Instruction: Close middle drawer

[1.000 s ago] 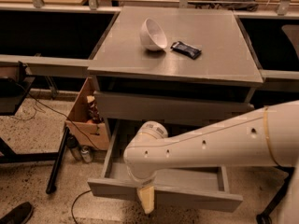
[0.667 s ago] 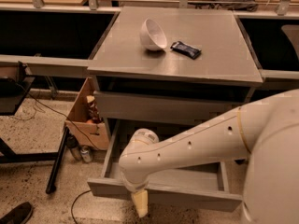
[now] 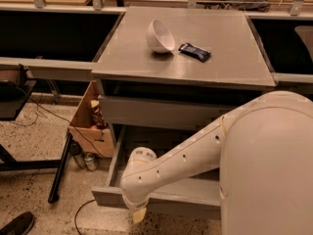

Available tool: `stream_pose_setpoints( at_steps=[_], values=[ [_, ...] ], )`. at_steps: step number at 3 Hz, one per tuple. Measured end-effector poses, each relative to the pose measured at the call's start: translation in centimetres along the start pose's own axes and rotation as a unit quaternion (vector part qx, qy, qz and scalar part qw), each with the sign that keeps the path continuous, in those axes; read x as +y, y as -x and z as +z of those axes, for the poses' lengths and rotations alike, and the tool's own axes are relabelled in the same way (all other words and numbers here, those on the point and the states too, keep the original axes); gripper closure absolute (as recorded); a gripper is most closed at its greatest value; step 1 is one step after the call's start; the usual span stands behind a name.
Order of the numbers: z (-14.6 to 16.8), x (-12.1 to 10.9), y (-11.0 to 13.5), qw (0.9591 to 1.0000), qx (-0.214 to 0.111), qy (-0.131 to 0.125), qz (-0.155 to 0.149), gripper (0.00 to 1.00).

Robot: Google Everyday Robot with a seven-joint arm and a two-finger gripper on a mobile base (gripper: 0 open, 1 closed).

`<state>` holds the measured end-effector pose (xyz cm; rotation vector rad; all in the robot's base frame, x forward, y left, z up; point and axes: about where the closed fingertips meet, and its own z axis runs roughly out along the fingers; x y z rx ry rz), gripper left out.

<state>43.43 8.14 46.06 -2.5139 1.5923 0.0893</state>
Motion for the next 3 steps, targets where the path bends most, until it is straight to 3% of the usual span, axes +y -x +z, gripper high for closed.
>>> stream_pose_setpoints(
  at_steps=[2, 3],
  values=[
    [1.1, 0.0, -0.3, 0.9999, 0.002, -0.008, 0.007, 0.88],
    [1.5, -1.0, 0.0, 1.0000, 0.004, -0.007, 0.004, 1.00]
  ],
)
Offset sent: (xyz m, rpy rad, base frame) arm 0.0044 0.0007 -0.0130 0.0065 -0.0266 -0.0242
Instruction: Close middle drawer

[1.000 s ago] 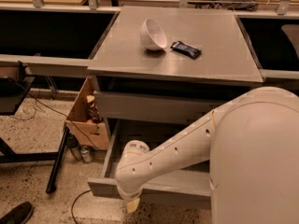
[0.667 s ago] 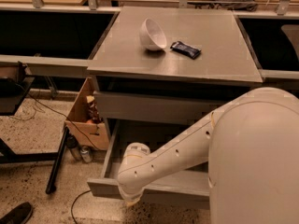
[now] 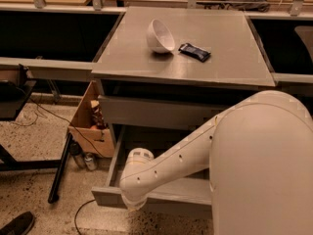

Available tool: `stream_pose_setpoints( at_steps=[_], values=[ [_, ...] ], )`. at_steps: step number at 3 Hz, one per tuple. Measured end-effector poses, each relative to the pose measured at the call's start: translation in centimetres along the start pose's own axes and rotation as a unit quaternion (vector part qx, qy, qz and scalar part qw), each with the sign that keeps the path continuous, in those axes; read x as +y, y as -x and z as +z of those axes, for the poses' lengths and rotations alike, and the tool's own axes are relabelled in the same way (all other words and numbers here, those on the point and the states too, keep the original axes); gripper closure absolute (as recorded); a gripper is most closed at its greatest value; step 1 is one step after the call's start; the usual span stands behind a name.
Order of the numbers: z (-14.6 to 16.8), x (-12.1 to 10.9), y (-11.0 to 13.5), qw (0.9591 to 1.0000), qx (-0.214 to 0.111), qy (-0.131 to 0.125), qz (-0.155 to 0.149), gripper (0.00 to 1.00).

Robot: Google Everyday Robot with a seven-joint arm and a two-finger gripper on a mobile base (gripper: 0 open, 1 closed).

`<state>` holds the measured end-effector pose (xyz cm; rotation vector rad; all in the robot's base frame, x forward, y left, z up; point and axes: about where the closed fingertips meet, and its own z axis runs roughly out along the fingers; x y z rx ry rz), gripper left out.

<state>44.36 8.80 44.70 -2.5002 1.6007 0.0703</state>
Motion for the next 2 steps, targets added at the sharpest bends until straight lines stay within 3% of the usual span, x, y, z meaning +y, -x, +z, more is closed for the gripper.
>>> stream_pose_setpoints(
  at_steps=[2],
  values=[
    [1.35, -2.44, -0.06, 0.9998, 0.019, 0.012, 0.004, 1.00]
  ],
)
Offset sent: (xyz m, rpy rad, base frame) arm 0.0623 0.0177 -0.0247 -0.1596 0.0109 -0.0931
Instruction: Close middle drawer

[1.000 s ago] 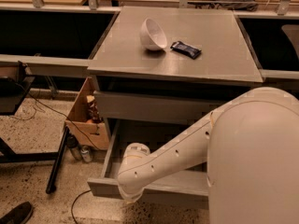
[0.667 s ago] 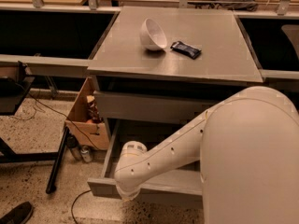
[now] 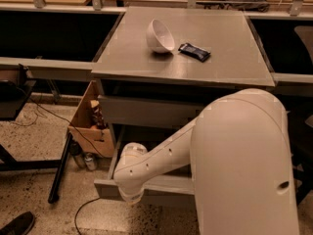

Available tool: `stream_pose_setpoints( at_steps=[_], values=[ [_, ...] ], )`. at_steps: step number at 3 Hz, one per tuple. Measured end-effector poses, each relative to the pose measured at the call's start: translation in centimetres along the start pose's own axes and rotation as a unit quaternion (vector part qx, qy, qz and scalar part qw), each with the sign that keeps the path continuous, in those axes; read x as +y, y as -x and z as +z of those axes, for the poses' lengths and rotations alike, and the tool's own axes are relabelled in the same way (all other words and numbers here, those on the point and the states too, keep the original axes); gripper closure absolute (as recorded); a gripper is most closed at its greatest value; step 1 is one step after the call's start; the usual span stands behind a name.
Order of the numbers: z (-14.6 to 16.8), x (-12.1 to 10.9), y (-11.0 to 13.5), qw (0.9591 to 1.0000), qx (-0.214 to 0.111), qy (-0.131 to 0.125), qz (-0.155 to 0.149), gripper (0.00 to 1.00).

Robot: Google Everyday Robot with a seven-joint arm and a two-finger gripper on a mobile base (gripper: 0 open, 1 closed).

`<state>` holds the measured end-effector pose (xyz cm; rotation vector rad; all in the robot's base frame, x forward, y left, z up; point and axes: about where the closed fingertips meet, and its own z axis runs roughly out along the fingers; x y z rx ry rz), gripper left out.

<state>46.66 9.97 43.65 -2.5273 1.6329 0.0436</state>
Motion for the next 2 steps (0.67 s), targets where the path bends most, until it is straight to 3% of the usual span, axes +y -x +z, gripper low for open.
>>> stream_pose_setpoints(
  at_steps=[1, 2],
  values=[
    [0.85, -1.55, -1.80, 0.9990, 0.028, 0.011, 0.035, 1.00],
    [1.25, -2.11, -2.71, 0.9978, 0.037, 0.016, 0.052, 1.00]
  ],
)
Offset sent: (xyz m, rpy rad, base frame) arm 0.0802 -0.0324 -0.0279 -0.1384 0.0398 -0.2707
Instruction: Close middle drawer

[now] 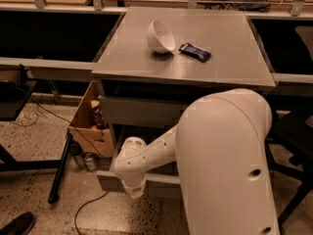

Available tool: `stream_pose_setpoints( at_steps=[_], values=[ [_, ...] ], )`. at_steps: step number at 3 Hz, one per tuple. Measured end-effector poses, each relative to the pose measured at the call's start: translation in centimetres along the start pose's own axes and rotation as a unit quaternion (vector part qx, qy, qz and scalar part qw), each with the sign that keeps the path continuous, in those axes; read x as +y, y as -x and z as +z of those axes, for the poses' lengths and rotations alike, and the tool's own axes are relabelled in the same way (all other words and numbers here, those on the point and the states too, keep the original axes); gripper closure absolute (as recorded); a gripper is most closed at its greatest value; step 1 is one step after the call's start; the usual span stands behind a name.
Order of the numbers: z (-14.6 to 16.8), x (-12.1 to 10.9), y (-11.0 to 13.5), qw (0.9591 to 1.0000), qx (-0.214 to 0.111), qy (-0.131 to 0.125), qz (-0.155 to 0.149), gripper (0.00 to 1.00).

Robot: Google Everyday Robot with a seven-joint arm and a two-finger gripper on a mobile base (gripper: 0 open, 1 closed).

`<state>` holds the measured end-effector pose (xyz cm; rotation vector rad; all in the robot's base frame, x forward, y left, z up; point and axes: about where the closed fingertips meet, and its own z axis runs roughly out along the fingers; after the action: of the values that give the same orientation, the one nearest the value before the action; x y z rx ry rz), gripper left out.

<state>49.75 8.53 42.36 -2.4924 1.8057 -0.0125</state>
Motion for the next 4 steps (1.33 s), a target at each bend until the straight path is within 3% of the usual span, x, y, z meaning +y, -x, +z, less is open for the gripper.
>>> stream_pose_setpoints(
  at_steps=[1, 2, 3, 4],
  values=[
    [0.9, -1.7, -1.4, 0.9992, 0.007, 0.009, 0.038, 1.00],
    [1.2, -2.2, -2.0, 0.9984, 0.009, 0.013, 0.053, 1.00],
    [2.1, -4.3, -3.0, 0.9956, 0.009, 0.017, 0.092, 1.00],
    [2.3, -4.7, -3.2, 0.9945, 0.011, 0.017, 0.103, 1.00]
  ],
)
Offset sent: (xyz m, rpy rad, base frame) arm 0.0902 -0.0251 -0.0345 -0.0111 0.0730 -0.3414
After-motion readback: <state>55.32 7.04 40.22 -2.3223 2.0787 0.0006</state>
